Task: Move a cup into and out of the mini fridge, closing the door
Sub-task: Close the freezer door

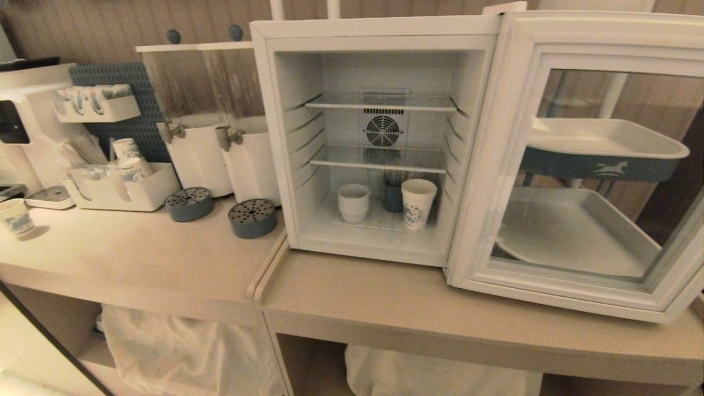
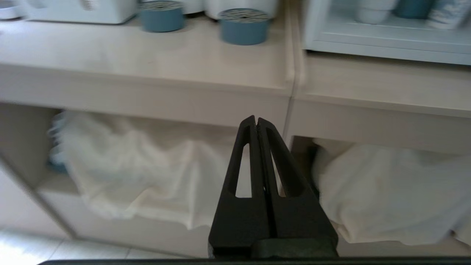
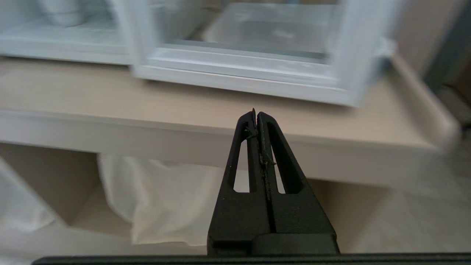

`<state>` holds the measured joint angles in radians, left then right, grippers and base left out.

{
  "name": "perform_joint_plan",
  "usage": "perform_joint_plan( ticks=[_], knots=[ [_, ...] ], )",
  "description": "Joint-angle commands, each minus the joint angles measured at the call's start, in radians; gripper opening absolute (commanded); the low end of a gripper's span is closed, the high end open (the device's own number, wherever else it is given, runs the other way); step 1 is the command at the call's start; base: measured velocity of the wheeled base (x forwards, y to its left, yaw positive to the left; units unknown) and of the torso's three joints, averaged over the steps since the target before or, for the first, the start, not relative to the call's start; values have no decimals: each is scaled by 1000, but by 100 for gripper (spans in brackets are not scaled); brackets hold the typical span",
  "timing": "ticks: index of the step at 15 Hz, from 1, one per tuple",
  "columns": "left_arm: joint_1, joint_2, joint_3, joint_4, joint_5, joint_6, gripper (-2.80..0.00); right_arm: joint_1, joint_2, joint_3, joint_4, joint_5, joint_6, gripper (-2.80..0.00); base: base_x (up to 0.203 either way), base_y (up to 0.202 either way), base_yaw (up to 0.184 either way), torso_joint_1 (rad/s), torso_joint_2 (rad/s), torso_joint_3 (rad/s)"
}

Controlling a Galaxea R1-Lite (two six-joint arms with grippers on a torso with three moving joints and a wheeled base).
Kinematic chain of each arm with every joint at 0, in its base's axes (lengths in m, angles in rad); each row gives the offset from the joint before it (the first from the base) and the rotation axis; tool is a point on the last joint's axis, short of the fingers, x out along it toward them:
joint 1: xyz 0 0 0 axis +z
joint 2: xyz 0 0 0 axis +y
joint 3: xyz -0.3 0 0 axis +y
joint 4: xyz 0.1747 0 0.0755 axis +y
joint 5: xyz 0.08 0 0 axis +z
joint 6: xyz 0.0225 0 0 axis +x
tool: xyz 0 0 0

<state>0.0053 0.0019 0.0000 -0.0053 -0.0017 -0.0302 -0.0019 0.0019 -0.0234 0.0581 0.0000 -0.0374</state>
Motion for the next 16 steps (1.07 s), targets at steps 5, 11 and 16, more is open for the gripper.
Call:
perform_joint_plan(
  ticks=[5,11,16],
  knots=[
    [1,0,2,-1,0,0,-280,0,0,0,2,0,-1,-280,0,2,-32,1,0,1],
    [1,0,0,-1,0,0,-280,0,0,0,2,0,-1,-280,-1,2,-13,0,0,-1],
    [1,0,2,-1,0,0,-280,-1,0,0,0,0,-1,-280,-1,11,-133,5,3,1]
  ],
)
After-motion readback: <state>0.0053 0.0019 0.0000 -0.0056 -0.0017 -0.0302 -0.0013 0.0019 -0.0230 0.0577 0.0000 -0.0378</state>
